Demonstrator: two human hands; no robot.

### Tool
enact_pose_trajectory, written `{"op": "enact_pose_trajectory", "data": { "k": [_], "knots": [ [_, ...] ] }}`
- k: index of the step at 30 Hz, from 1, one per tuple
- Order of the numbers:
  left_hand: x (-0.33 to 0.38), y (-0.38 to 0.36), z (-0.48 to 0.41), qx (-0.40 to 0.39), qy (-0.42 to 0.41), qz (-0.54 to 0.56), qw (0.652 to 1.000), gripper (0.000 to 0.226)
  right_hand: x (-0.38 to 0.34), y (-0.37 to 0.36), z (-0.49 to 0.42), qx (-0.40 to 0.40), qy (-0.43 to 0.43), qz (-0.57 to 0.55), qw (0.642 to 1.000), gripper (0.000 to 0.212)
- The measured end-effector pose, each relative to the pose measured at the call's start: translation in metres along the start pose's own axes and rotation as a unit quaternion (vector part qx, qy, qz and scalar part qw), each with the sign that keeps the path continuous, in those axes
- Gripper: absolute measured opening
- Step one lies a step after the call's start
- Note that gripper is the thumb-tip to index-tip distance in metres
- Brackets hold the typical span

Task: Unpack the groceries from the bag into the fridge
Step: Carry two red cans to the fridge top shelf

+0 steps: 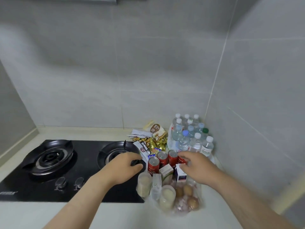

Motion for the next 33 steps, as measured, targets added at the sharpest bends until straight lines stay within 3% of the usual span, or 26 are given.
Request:
{"op": "enact_pose_trajectory", "data": {
  "k": [5, 12, 18, 23, 28, 33],
  "knots": [
    [-0.036, -0.005, -0.035, -0.015, 0.01, 0.019, 1.0, 0.046, -0.007, -0.015, -0.03, -0.02, 0.001, 0.043, 0.999, 0.037],
    [-0.074, -0.02, -0.081, -0.066, 0.012, 0.049, 0.997, 0.055, -0.012, -0.042, -0.068, -0.057, -0.045, 0.068, 0.995, 0.049],
    [-0.081, -0.039, -0.11, -0.064, -0.007, 0.102, 0.993, 0.056, -0.006, -0.051, -0.093, -0.078, -0.064, 0.089, 0.991, 0.049],
    [-0.082, -0.056, -0.121, -0.065, 0.011, 0.146, 0.987, 0.063, 0.005, -0.056, -0.113, -0.089, -0.04, 0.091, 0.991, 0.029],
    [-0.079, -0.068, -0.126, -0.039, 0.038, 0.149, 0.987, 0.064, 0.017, -0.061, -0.137, -0.089, -0.001, 0.093, 0.992, 0.022],
    [-0.081, -0.072, -0.138, -0.017, 0.069, 0.103, 0.992, 0.056, 0.027, -0.071, -0.158, -0.101, 0.044, 0.076, 0.991, 0.034]
  ]
}}
Point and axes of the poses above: each hand's wrist, its own z-axis away from the middle knuckle, its own y-axis out of the back of the hand, x = y × z, the point moved 1 cm from there along -z, towards the middle knuckle, and after that the axes turned 10 degrees about z, right-handed, at the moved point
